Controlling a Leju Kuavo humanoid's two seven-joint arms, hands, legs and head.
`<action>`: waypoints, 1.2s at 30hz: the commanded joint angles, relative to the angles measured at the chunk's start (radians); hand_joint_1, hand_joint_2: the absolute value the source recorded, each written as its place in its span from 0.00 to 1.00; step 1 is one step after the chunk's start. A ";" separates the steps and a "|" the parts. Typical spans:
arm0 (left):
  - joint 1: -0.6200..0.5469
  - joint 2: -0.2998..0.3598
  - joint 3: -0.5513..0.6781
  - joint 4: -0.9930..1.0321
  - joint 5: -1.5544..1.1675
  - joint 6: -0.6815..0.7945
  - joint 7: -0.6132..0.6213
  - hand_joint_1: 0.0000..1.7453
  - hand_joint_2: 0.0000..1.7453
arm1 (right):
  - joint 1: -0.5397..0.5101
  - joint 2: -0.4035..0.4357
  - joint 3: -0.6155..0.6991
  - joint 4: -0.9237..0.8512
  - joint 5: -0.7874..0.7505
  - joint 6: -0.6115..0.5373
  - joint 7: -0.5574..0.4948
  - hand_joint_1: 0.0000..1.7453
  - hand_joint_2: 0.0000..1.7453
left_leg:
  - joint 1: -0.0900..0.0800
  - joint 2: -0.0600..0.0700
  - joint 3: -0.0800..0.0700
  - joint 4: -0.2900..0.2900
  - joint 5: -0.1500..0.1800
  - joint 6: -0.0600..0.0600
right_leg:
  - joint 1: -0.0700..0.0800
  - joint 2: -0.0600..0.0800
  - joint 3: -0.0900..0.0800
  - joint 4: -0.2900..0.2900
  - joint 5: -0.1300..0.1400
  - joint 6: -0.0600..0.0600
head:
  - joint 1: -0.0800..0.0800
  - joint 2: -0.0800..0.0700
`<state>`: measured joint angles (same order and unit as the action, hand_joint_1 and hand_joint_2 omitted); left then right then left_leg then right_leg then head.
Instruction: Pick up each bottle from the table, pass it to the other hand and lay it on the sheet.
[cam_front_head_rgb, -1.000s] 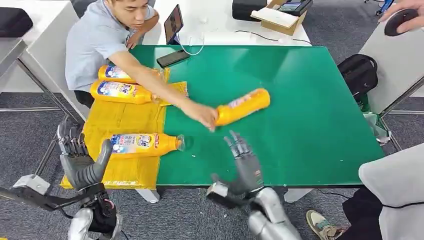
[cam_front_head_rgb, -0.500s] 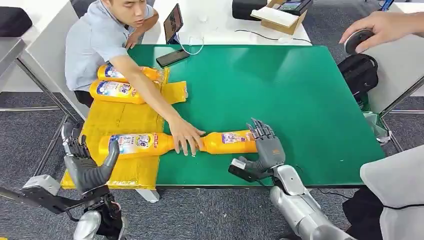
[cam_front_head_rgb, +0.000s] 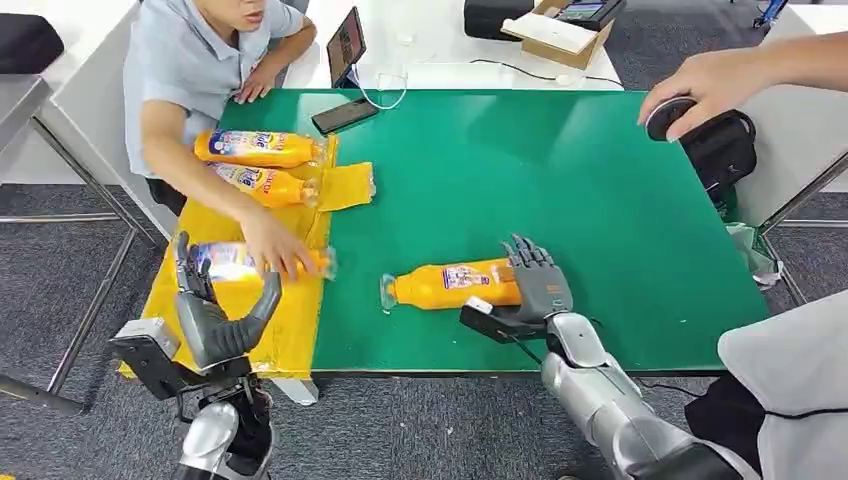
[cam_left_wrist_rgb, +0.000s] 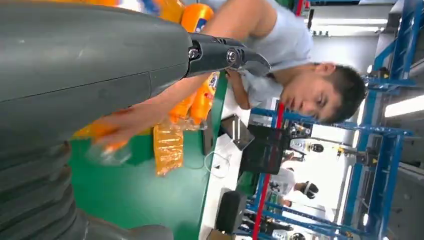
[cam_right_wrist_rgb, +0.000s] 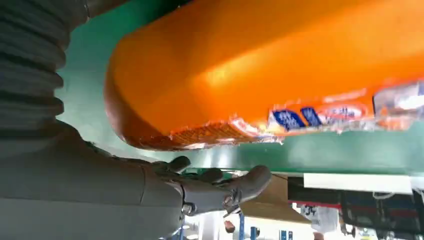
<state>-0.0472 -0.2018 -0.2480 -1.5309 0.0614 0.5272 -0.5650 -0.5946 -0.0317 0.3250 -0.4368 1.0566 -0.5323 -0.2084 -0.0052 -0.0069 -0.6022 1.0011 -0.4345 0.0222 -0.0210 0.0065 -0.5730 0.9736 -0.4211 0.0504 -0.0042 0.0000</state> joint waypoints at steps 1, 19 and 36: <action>-0.055 0.037 -0.057 0.081 0.002 -0.002 0.016 0.00 1.00 | -0.082 0.000 0.062 0.143 0.030 0.084 0.044 0.00 1.00 | 0.001 -0.001 0.003 0.000 0.000 -0.002 | 0.001 -0.002 0.004 -0.001 0.000 -0.002 | 0.000 0.000; -0.128 0.046 -0.132 0.161 0.023 -0.058 0.045 0.00 1.00 | -0.072 -0.009 0.107 0.181 0.048 0.450 0.003 0.99 1.00 | 0.002 -0.002 0.013 -0.002 0.001 -0.002 | 0.002 -0.005 0.013 -0.004 0.000 -0.003 | 0.000 0.000; 0.007 0.030 -0.118 0.222 0.011 -0.073 0.115 0.00 1.00 | 0.088 0.140 -0.275 -0.036 -0.446 0.171 -0.373 1.00 1.00 | 0.002 0.004 0.018 -0.003 -0.001 -0.002 | 0.002 0.002 0.017 -0.004 0.000 -0.003 | 0.000 0.000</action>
<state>-0.1130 -0.1793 -0.3498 -1.4332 0.0641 0.4669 -0.4640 -0.6528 -0.0062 0.2859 -0.3540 0.8140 -0.2631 -0.3950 -0.0052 -0.0042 -0.5876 1.0009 -0.4353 0.0219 -0.0208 0.0075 -0.5597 0.9730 -0.4212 0.0503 -0.0038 0.0000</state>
